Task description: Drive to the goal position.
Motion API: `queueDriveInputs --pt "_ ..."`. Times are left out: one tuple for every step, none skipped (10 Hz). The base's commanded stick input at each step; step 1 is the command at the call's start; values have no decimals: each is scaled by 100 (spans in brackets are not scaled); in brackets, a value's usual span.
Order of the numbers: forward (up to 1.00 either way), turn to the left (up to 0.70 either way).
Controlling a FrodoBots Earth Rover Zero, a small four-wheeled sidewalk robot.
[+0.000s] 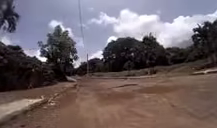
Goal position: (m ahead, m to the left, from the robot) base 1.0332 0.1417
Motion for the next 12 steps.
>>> queueDriveInputs --pt "70 0" --pt "70 0" --pt "70 0" --pt "70 0" --pt "70 0" --pt "70 0" --pt "70 15" --pt "70 27" --pt "70 27" --pt "70 24" --pt "70 0" --pt "70 0"
